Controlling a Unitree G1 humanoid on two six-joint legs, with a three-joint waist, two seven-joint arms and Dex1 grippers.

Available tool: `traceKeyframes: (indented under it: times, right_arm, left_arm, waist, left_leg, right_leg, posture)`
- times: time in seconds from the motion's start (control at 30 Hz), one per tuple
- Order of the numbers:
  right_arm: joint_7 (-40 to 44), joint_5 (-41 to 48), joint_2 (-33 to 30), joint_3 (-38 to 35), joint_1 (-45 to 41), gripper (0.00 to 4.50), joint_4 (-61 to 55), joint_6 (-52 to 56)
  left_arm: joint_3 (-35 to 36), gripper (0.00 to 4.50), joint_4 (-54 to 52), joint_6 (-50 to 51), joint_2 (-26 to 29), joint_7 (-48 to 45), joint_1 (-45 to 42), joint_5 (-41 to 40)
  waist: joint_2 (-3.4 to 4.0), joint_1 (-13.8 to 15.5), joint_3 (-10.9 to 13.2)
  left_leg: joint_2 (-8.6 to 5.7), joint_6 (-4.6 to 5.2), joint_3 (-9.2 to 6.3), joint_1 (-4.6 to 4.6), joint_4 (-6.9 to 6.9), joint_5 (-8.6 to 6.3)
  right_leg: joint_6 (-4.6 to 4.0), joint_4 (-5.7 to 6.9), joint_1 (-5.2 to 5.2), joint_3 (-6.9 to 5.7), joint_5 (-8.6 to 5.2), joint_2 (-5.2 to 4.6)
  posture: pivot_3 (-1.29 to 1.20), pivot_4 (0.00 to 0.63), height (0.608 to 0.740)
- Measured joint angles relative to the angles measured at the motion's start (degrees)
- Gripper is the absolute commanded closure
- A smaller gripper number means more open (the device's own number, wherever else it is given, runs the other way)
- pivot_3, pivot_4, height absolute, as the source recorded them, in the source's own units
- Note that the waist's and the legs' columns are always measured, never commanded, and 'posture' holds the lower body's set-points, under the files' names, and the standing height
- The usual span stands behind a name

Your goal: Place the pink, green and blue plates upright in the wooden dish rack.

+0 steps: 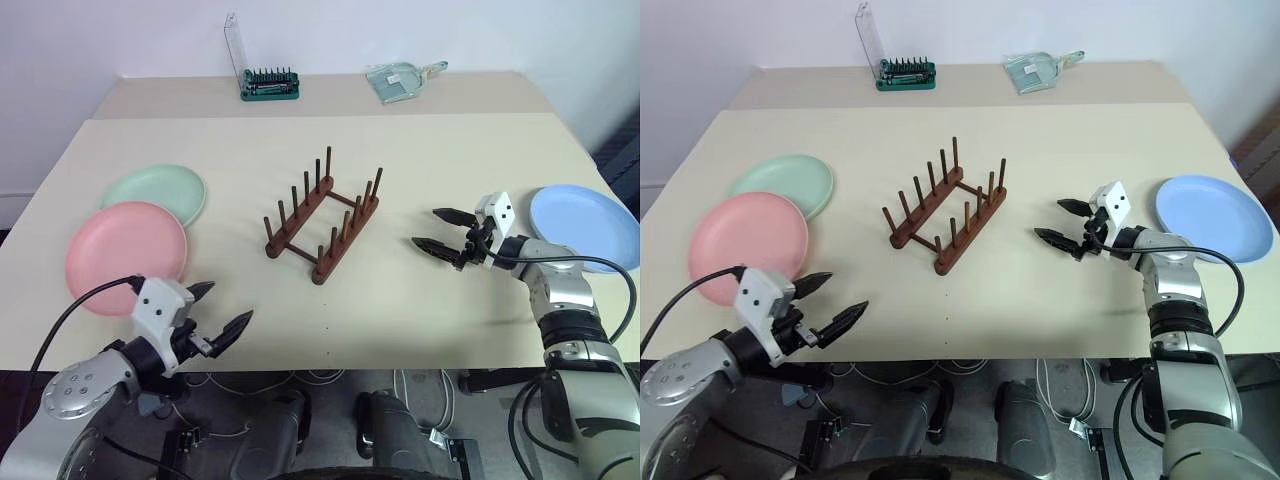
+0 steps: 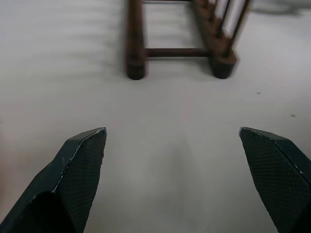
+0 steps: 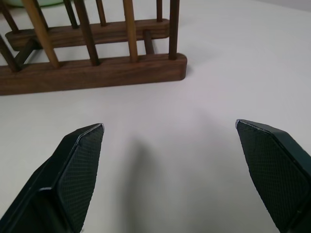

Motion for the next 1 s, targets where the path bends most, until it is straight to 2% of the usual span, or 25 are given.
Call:
traceKeyframes:
  times: [0.33,0.47,0.57,0.83,0.93,1.0]
  right_arm:
    - [-3.0,3.7,-0.1,-0.9,13.8,0.02,-23.6,9.8]
    - [-6.5,6.7,0.4,-0.6,22.6,0.02,-37.7,16.3]
    - [-9.5,8.0,0.4,-0.8,24.9,0.02,-44.2,20.5]
    - [-15.9,10.4,0.7,-0.4,25.3,0.02,-54.0,28.0]
    - [-16.9,11.1,0.8,0.0,25.1,0.0,-55.0,29.5]
    - [-17.4,11.2,0.8,0.6,24.6,0.0,-55.0,30.1]
  left_arm:
    - [-14.9,0.01,9.7,-0.2,-1.8,0.0,-13.7,6.4]
    - [-23.2,0.01,16.5,-0.2,-8.3,1.8,-21.4,11.1]
    - [-27.0,0.01,19.9,-0.1,-12.1,3.5,-24.3,13.4]
    - [-29.6,0.01,25.2,0.0,-18.4,8.4,-28.7,18.1]
    - [-29.5,0.81,26.1,-0.2,-19.4,9.7,-29.1,19.2]
    - [-28.9,1.78,26.5,-0.4,-19.3,10.1,-29.2,19.8]
  waist:
    - [0.04,0.0,0.0]
    - [0.09,0.9,-0.1]
    - [0.09,0.6,-0.1]
    - [0.1,0.4,-0.1]
    - [0.09,0.2,-0.1]
    - [0.1,0.1,-0.1]
  left_leg:
    - [0.0,0.0,0.01,0.03,-0.06,-0.01]
    - [-0.01,0.0,0.02,0.01,-0.02,-0.02]
    - [-0.01,0.04,0.12,0.02,0.01,-0.05]
    - [0.0,0.04,0.11,0.05,0.05,-0.05]
    - [0.0,0.04,0.11,0.08,0.05,-0.05]
    - [0.0,0.05,0.11,0.09,0.04,-0.05]
  right_leg:
    - [0.19,0.0,-0.01,0.04,0.09,-0.01]
    - [0.23,-0.02,0.01,0.04,0.07,-0.03]
    - [0.25,-0.06,0.01,0.13,0.08,-0.02]
    - [0.28,-0.09,0.1,0.1,0.09,-0.03]
    - [0.3,-0.11,0.13,0.09,0.1,-0.02]
    - [0.31,-0.11,0.14,0.08,0.1,-0.02]
  posture:
    - [0.0,0.15,0.74]
    - [0.0,0.15,0.74]
    - [0.0,0.15,0.74]
    - [0.0,0.15,0.74]
    - [0.0,0.15,0.74]
    - [0.0,0.15,0.74]
